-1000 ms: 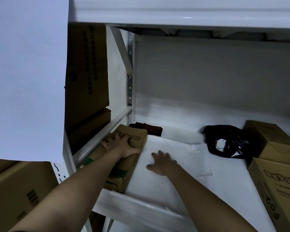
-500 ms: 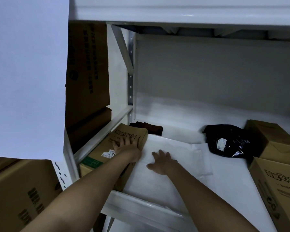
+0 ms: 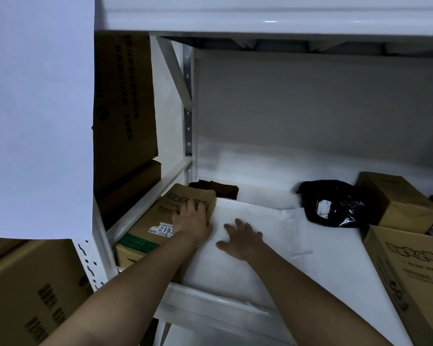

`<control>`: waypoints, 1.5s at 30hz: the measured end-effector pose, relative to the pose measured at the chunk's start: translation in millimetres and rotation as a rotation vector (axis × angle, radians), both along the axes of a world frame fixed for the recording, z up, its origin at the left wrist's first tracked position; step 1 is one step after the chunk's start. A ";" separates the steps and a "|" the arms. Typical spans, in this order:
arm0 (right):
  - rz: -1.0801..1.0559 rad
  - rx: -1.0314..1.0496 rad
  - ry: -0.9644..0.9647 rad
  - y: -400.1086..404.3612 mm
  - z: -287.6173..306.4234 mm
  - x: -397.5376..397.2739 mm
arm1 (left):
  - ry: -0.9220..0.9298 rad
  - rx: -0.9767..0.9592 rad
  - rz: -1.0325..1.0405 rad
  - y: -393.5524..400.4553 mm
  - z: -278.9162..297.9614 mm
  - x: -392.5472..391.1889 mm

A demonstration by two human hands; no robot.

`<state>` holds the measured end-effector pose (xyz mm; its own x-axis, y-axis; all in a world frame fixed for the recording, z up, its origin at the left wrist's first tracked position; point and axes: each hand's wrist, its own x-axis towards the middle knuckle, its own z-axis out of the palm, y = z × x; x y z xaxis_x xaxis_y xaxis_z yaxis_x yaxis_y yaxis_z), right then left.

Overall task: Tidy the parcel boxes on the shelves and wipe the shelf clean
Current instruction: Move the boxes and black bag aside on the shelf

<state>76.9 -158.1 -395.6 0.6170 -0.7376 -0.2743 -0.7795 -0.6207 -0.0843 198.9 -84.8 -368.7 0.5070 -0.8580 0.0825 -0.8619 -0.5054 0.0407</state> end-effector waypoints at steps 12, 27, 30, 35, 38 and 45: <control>-0.142 -0.129 -0.082 -9.9 31.5 -36.4 | 0.081 0.058 -0.123 -32.3 26.6 -14.4; -0.618 -0.294 -0.185 -32.7 45.4 -250.7 | 0.349 0.107 -0.424 -90.6 27.9 -210.4; -0.627 -0.323 -0.153 -35.4 42.2 -299.3 | 0.432 0.194 -0.389 -95.5 20.7 -259.2; -0.641 -0.273 -0.150 -43.6 35.4 -342.4 | 0.582 0.244 -0.354 -92.3 16.7 -324.7; -0.643 -0.231 -0.179 -48.4 34.7 -355.1 | 0.686 0.276 -0.325 -89.9 16.9 -351.2; -0.758 -0.051 -0.310 -59.2 45.3 -357.2 | 0.947 0.240 -0.273 -85.3 25.0 -379.5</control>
<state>-280.3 -217.3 -350.3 -0.0120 -0.9917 -0.1278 -0.9347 0.0566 -0.3509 -180.6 -170.1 -343.6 0.0583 -0.8955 -0.4412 -0.6148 -0.3804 0.6909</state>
